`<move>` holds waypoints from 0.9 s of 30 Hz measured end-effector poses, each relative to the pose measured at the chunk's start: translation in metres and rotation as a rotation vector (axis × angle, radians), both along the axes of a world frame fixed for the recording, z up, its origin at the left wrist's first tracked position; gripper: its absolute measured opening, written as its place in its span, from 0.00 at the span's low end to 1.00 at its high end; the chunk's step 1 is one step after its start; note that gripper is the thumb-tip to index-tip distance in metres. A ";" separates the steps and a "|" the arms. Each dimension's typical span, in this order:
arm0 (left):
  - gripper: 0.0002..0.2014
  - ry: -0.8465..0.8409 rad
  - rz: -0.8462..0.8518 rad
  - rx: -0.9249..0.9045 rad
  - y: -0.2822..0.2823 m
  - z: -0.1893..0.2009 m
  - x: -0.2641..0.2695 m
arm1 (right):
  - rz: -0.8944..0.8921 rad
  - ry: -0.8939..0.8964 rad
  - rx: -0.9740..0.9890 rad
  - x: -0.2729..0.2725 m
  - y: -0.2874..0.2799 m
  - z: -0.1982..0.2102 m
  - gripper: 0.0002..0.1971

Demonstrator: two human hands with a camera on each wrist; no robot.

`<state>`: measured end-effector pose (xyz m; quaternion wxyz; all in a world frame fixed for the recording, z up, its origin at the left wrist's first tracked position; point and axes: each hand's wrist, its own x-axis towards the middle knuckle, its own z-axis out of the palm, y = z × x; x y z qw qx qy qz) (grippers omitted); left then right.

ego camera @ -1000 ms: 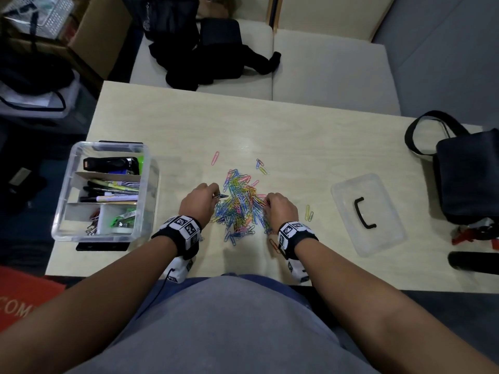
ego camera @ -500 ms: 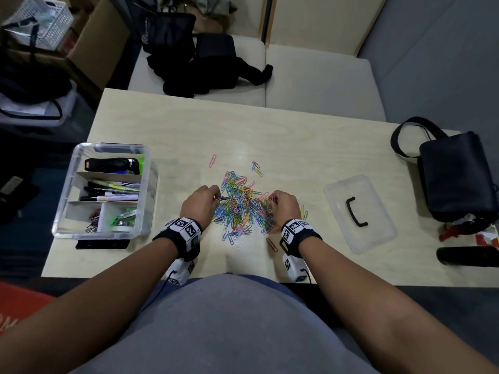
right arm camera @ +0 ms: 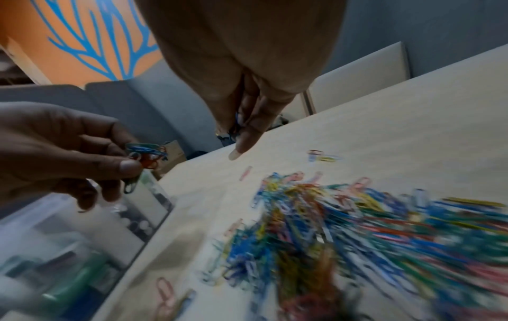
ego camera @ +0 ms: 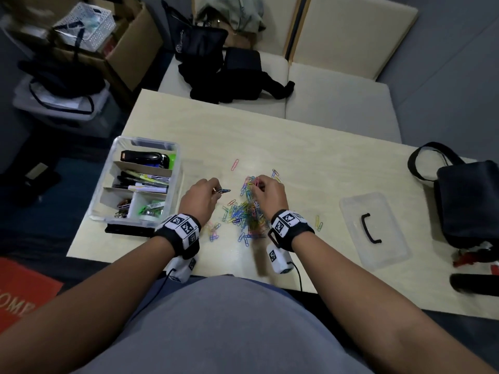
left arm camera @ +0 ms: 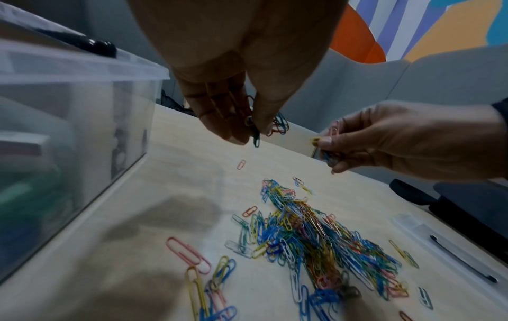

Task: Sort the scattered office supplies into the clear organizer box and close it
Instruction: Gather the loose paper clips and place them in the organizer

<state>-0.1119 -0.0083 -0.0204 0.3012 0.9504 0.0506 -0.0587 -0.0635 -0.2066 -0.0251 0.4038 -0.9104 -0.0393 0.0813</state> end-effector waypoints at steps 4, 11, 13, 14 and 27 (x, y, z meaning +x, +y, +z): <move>0.02 -0.041 0.075 -0.010 0.022 0.012 -0.007 | 0.083 0.000 0.146 0.007 0.047 0.021 0.04; 0.03 -0.111 0.254 -0.066 0.076 0.027 -0.022 | 0.238 0.023 0.265 0.010 0.113 0.033 0.03; 0.05 -0.123 0.308 -0.063 0.092 0.030 -0.029 | 0.279 0.035 0.286 0.008 0.130 0.037 0.02; 0.05 -0.124 0.337 -0.058 0.100 0.031 -0.033 | 0.298 0.044 0.290 0.007 0.137 0.038 0.02; 0.07 0.057 0.319 0.310 0.189 0.022 -0.066 | 0.423 0.089 0.250 -0.014 0.205 0.041 0.02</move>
